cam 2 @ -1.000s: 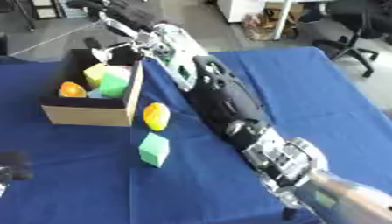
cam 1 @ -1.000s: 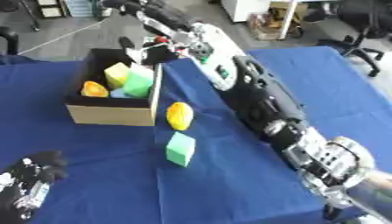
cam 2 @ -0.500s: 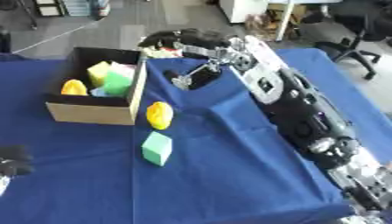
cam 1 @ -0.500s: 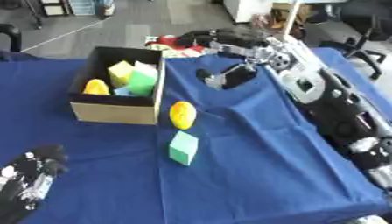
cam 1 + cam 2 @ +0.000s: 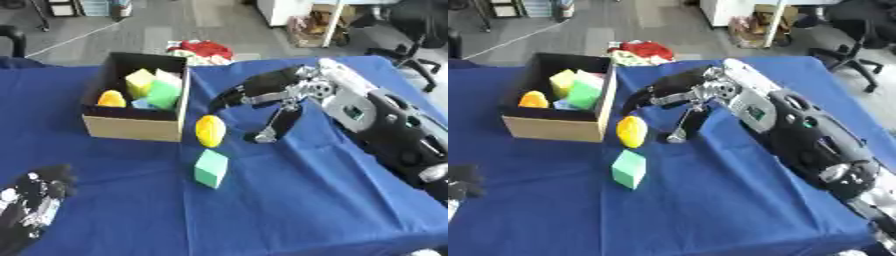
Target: Pick up objects on the table and place them in the box.
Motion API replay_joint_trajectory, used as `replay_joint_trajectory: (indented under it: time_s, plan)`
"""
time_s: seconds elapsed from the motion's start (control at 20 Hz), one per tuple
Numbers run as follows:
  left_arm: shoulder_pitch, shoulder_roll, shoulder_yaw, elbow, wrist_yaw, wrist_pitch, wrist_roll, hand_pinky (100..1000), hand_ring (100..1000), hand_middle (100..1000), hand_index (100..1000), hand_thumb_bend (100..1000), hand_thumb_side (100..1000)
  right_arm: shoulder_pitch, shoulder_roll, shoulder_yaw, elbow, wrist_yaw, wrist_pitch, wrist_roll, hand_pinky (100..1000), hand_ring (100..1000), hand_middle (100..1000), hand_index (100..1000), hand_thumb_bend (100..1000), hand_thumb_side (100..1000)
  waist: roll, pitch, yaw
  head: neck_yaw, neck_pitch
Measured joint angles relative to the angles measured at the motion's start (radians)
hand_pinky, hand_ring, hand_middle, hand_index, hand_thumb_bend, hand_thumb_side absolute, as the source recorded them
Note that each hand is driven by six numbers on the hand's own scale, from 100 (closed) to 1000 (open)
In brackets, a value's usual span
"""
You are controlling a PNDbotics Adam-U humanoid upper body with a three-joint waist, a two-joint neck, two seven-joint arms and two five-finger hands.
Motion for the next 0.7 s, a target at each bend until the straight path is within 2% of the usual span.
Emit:
replay_joint_trajectory:
  time_s: [0.15, 0.4, 0.7]
  plan:
    - [0.000, 0.000, -0.004, 0.000, 0.000, -0.001, -0.003, 735, 627, 651, 814, 100, 557, -0.023, 0.024, 0.027, 0.017, 0.014, -0.003, -0.003, 970, 979, 964, 1000, 290, 100, 0.000, 0.000, 0.017, -0.005, 0.000]
    - [0.000, 0.000, -0.006, 0.000, 0.000, -0.001, -0.005, 735, 626, 651, 814, 100, 557, -0.064, 0.103, 0.119, 0.110, 0.075, -0.029, -0.029, 968, 970, 960, 1000, 267, 100, 0.000, 0.000, 0.016, -0.004, 0.000]
    - [0.000, 0.000, -0.006, 0.000, 0.000, -0.001, -0.006, 735, 626, 650, 814, 100, 558, -0.051, 0.142, 0.134, 0.213, 0.162, -0.059, -0.059, 969, 967, 961, 1000, 276, 100, 0.000, 0.000, 0.016, -0.001, 0.000]
